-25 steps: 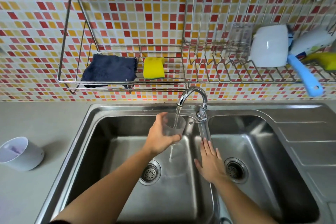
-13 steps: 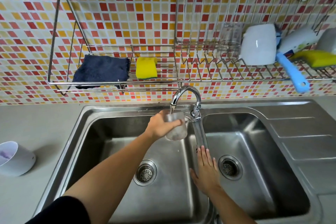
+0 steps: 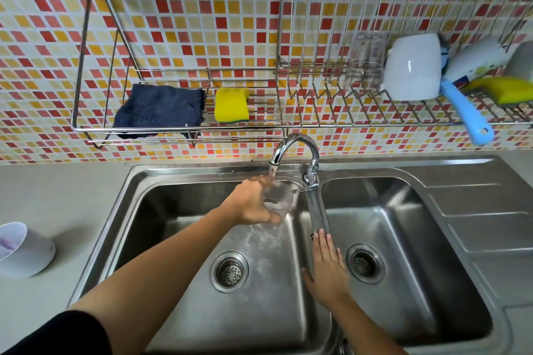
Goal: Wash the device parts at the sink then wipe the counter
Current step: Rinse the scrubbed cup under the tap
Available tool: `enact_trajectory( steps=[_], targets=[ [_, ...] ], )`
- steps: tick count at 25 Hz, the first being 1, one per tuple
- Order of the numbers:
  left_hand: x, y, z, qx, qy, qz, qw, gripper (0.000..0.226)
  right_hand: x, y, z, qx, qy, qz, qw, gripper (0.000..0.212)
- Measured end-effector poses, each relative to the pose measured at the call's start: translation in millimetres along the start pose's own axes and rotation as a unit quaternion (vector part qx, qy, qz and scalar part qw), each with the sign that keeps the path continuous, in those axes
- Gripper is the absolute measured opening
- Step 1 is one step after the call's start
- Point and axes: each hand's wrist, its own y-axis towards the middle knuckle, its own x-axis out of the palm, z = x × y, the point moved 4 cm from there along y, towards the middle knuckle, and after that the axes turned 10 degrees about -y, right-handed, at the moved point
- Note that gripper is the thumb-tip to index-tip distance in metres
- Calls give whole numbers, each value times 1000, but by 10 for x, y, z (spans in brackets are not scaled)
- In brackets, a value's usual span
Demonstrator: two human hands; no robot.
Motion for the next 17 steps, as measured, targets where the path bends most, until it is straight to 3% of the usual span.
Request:
enact_trajectory(
  steps=[3, 7, 10, 13, 17],
  targets=[
    [-47, -15, -9, -21, -21, 17, 999, 65, -17, -19, 11, -2, -1, 17, 1000, 96],
    [-56, -23, -87, -54, -20, -19, 998, 73, -8, -22, 1, 8, -5, 16, 1000, 96],
    [-116, -35, -179, -71, -26, 11, 997, 89, -15, -33, 1, 7, -12, 18, 1000, 98],
    [-122, -52, -206, -87, -19, 1, 996, 78, -22, -29, -1, 3, -13, 36, 999, 98],
    [-151, -58, -219, -78, -34, 18, 996, 80, 10, -15, -15, 5, -16, 23, 1000, 98]
  ],
)
